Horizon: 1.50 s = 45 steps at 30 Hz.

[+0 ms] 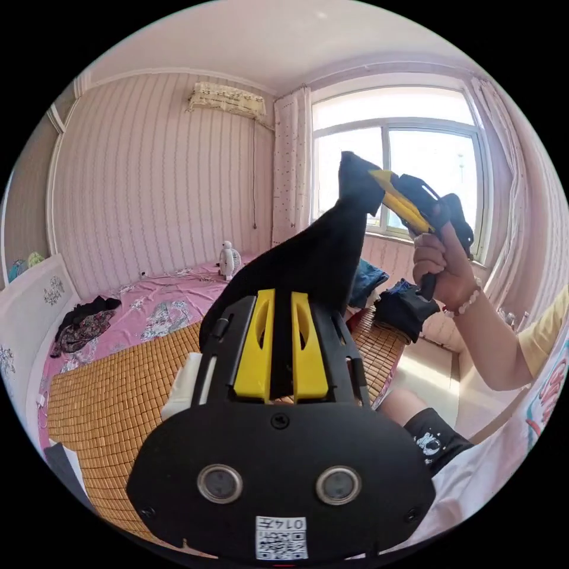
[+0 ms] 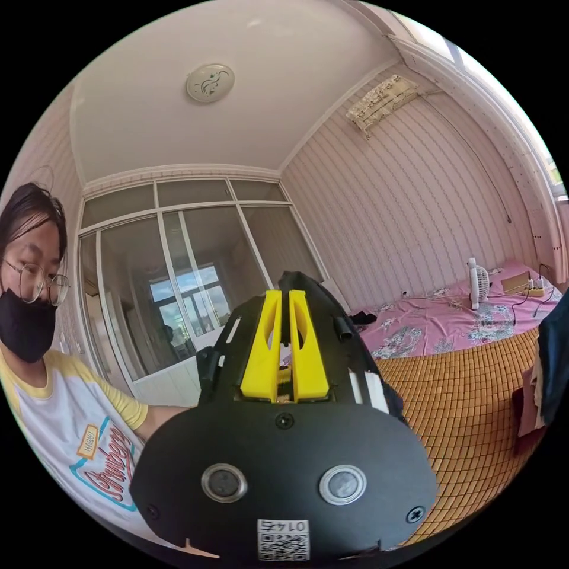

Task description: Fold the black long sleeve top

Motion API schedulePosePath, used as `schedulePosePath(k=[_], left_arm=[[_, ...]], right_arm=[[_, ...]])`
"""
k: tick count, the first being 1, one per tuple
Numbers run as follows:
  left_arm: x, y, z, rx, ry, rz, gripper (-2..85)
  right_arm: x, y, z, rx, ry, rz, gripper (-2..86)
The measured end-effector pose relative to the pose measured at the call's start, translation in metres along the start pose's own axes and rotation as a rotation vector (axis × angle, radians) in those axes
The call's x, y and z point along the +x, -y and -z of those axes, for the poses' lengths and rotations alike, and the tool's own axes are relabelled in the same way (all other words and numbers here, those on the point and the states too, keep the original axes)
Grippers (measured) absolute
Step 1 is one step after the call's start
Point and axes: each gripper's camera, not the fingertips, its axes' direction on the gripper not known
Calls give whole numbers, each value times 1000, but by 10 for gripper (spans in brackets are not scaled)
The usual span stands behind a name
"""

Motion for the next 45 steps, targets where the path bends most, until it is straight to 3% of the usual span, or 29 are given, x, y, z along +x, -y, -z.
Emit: schedulePosePath(k=[5, 7, 10, 12, 14, 27, 33, 35, 38, 45], left_arm=[[-104, -83, 43, -119, 90, 250, 53], [-144, -139, 45, -238, 138, 398, 59], [-180, -183, 37, -355, 116, 538, 70], [-194, -192, 27, -392, 102, 561, 76], [-205, -190, 13, -415, 105, 550, 78], [-283, -135, -168, -738, 171, 504, 129], [-303, -109, -178, -861, 226, 493, 0], [-307, -103, -171, -854, 198, 480, -5], [-318, -87, -148, -813, 149, 528, -8], [-327, -30, -28, -519, -7, 584, -8]], right_arm=[[39, -75, -35, -124, -67, -130, 12], [69, -130, -41, -250, -167, -235, 14], [123, -230, -46, -560, -475, -431, 16], [150, -277, -45, -720, -593, -550, 24], [159, -288, -47, -722, -599, -566, 36], [254, -318, -165, -989, -864, -456, 87], [302, -344, -215, -1127, -896, -462, 80], [311, -350, -222, -1164, -902, -481, 10], [310, -349, -218, -1090, -814, -493, -3], [288, -332, -166, -870, -580, -573, -9]])
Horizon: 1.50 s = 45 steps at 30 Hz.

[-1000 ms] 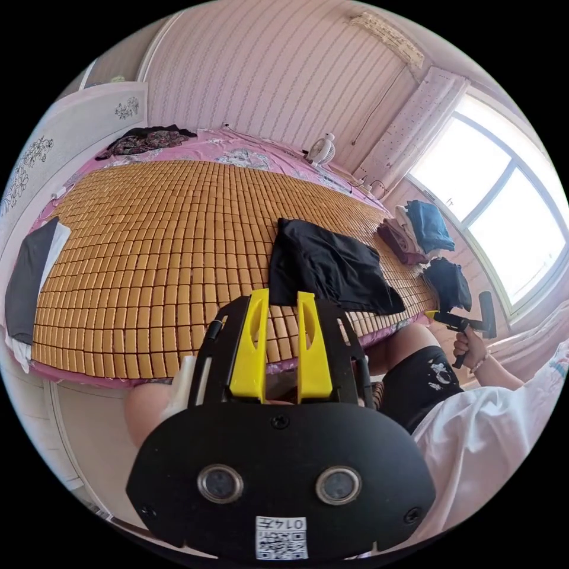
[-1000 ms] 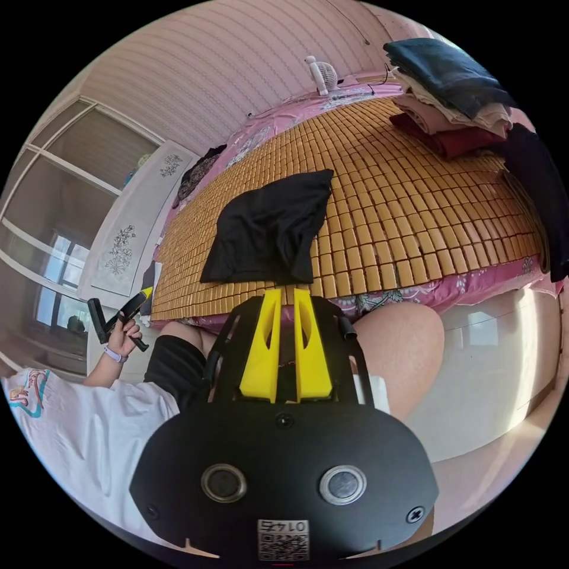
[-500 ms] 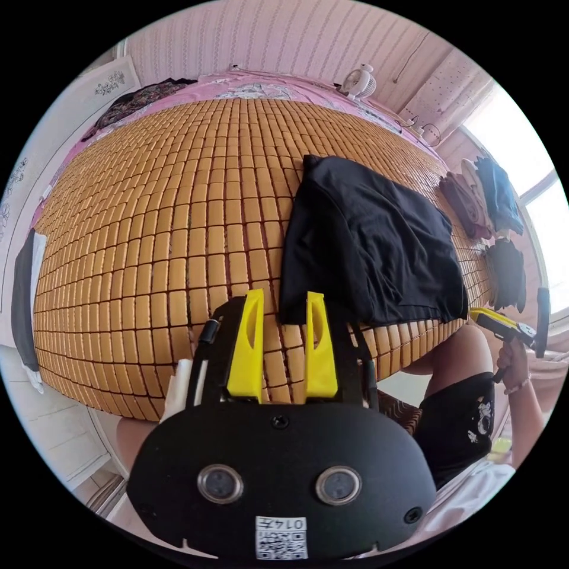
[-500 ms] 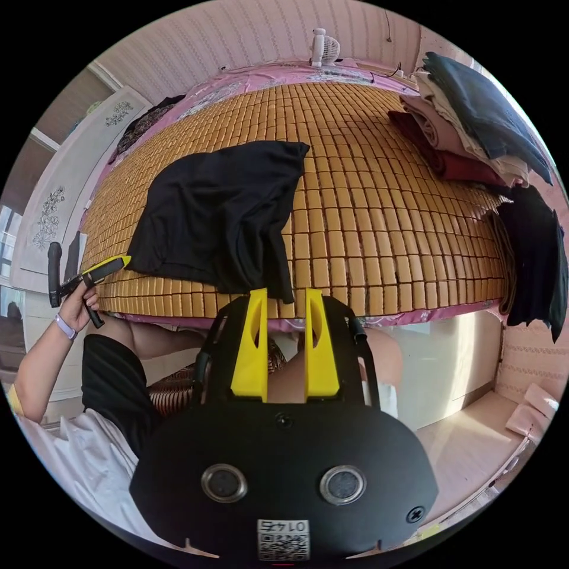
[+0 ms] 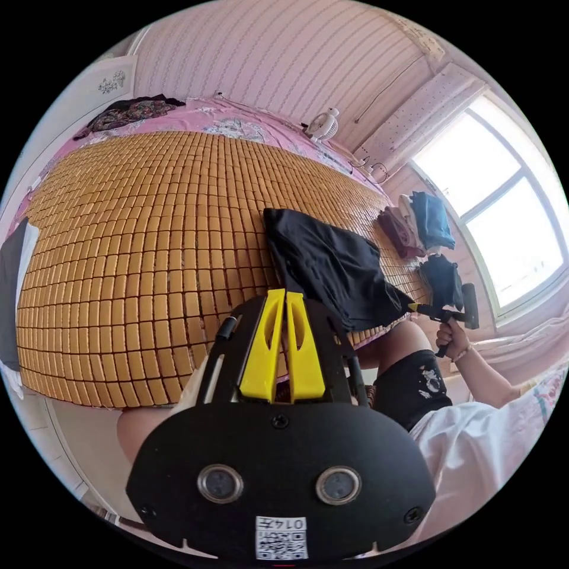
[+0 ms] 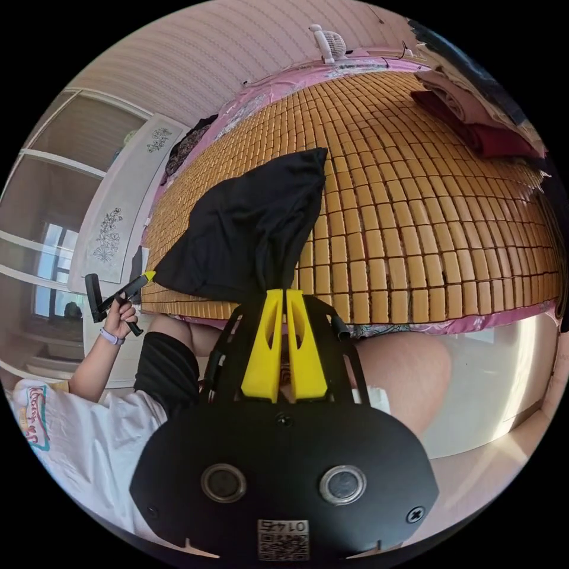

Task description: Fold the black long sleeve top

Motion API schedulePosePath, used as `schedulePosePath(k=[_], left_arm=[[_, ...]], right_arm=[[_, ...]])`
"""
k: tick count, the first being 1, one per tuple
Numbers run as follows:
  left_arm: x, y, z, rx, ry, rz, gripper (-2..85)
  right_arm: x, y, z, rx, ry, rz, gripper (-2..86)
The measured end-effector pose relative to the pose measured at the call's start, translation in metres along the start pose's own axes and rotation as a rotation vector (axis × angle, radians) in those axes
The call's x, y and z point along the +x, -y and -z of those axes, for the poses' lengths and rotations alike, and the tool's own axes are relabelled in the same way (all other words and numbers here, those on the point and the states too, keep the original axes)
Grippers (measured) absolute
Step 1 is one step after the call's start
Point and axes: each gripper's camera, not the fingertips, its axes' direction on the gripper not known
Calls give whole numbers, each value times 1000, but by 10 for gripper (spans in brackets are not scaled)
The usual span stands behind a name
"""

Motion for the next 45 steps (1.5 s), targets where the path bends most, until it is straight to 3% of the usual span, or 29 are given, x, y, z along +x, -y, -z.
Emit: schedulePosePath(k=[8, 15, 19, 23, 27, 30, 34, 37, 41, 45], left_arm=[[57, 50, 200, 362, -47, -169, -9], [138, 82, 456, 885, -83, -334, -9], [199, 83, 565, 1020, 42, -468, -9], [217, 74, 640, 1121, -79, -447, -10], [239, 45, 707, 1303, -236, -476, -10], [259, 19, 735, 1419, -238, -521, -10], [264, -14, 772, 1531, -300, -533, -10], [282, -50, 799, 1674, -230, -657, -10], [276, -18, 810, 1583, -165, -613, -10], [231, 76, 749, 1251, 23, -396, -10]], right_arm=[[-46, 7, 144, 312, 108, 165, -9], [-158, 7, 332, 706, 236, 492, -9], [-222, -8, 415, 832, 204, 593, -9], [-275, -41, 480, 984, 127, 648, -9], [-286, -111, 528, 1227, 293, 685, -9], [-305, -163, 544, 1365, 267, 737, -9], [-328, -166, 549, 1253, 177, 769, -9], [-339, -208, 566, 1331, 227, 904, -9], [-349, -216, 571, 1375, 281, 984, -9], [-360, -118, 506, 1091, 133, 870, -9]])
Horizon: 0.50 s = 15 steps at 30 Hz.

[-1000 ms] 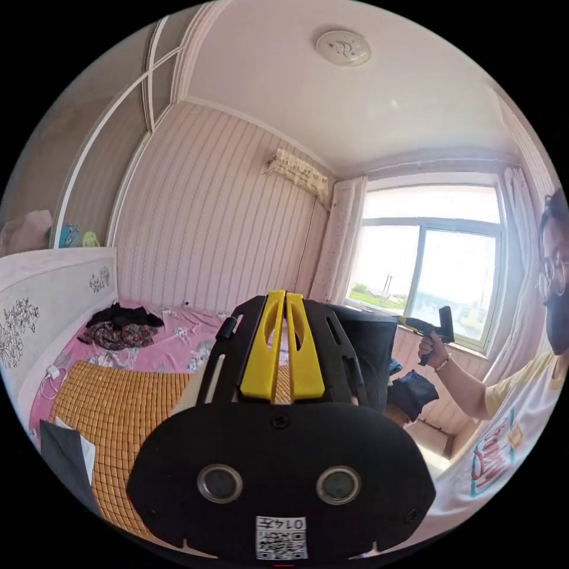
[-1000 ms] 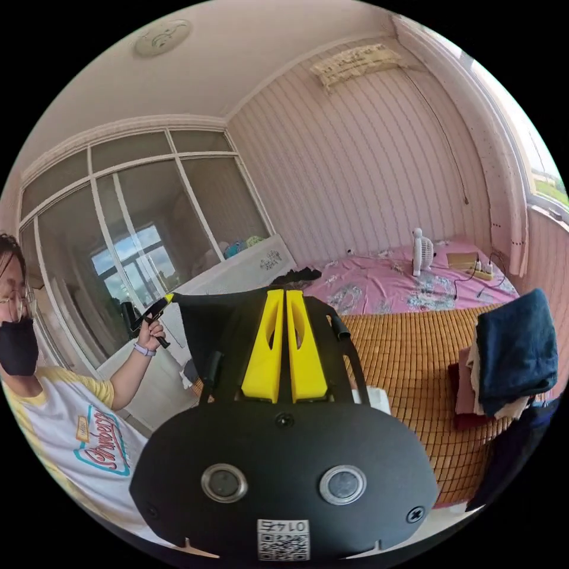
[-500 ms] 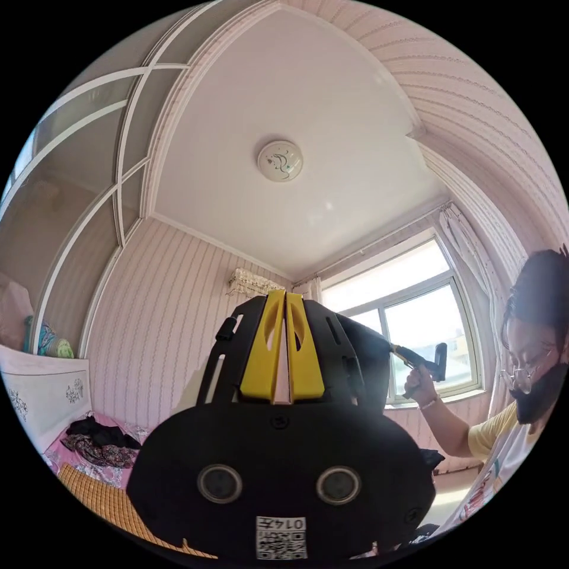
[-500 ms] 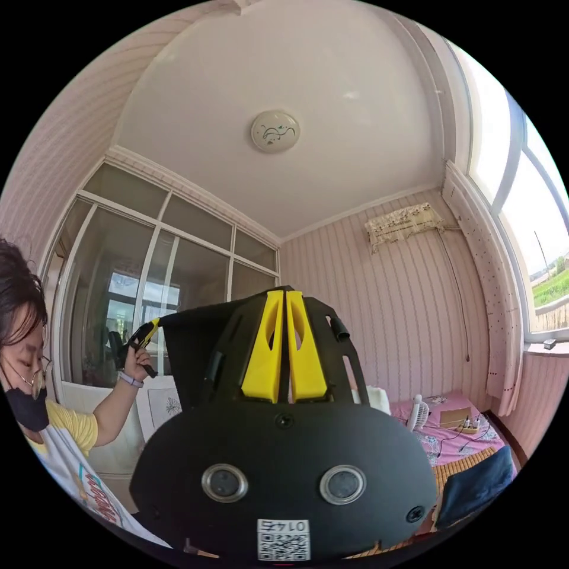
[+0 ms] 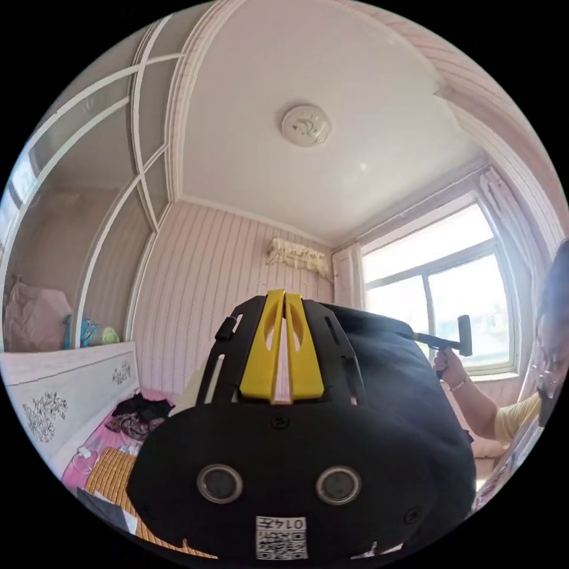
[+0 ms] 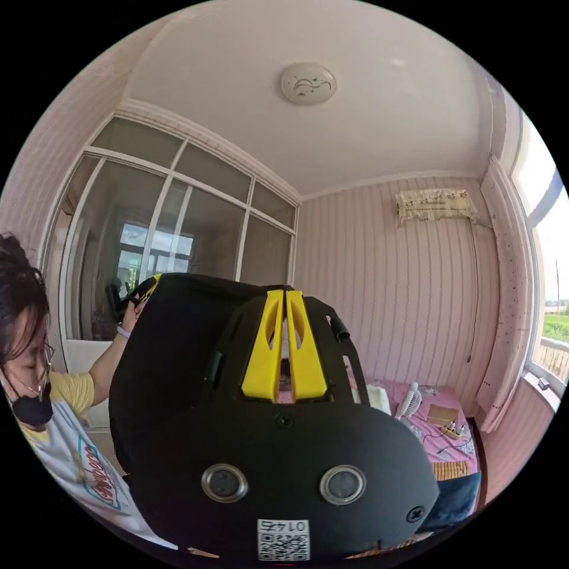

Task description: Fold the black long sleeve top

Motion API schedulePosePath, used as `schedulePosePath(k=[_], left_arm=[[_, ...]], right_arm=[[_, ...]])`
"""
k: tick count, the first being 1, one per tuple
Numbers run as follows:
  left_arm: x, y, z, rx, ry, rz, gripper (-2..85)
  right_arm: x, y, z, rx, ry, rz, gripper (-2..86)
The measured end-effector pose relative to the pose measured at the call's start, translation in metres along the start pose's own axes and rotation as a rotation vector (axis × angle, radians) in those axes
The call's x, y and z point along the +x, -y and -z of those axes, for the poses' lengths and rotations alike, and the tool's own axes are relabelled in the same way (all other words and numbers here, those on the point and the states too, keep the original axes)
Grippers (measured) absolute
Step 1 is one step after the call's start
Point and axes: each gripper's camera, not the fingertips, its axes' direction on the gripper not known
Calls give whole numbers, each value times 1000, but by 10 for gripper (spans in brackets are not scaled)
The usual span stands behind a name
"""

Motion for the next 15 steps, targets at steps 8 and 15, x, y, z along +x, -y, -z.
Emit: schedulePosePath(k=[8, 15], left_arm=[[-84, -128, -129, -323, 83, 207, -10], [-74, -22, -153, -47, 88, 126, -10]], right_arm=[[99, -137, -197, -487, -137, -279, -9], [111, -46, -198, -113, -190, -209, -9]])
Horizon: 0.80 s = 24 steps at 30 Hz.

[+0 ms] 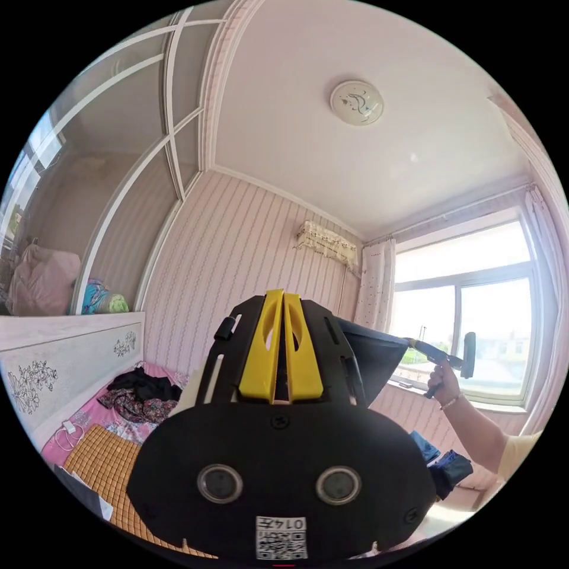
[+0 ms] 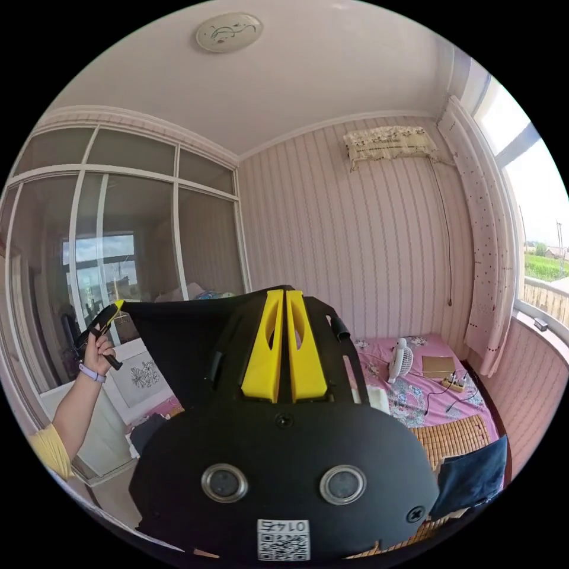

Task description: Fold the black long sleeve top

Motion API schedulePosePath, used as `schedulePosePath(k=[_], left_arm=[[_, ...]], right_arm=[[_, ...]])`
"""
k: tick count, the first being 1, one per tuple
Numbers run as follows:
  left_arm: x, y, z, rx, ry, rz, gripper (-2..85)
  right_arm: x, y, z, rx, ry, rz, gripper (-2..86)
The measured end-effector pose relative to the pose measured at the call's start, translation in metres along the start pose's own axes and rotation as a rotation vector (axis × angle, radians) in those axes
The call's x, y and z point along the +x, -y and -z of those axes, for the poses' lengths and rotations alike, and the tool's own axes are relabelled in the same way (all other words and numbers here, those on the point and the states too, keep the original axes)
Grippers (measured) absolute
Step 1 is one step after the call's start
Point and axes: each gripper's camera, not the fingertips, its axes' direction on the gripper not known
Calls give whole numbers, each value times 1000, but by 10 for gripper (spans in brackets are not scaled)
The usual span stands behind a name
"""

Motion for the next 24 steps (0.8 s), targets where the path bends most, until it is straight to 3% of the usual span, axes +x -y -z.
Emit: schedulePosePath(k=[3, 5, 10, 14, 17, 19, 21, 24], left_arm=[[0, -22, 0, -45, -18, -59, -10], [-12, -63, -5, -139, -8, -77, -10], [-70, -271, -12, -575, 63, -34, -10], [-95, -434, 16, -892, 156, 58, -10], [-115, -545, 51, -1139, 267, 180, -10], [-141, -609, 85, -1242, 252, 440, -9], [-158, -638, 109, -1274, 239, 610, -9], [-168, -649, 131, -1280, 235, 654, -6]], right_arm=[[2, -15, 9, 72, -3, 52, -9], [10, -51, 1, 18, -21, 84, -8], [59, -222, -44, -328, -34, 43, -8], [108, -408, -79, -708, -75, -125, -6], [136, -523, -84, -941, 4, -333, -3], [147, -582, -81, -1073, 31, -430, 0], [157, -641, -71, -1204, 30, -528, 3], [162, -679, -54, -1282, -16, -553, 11]])
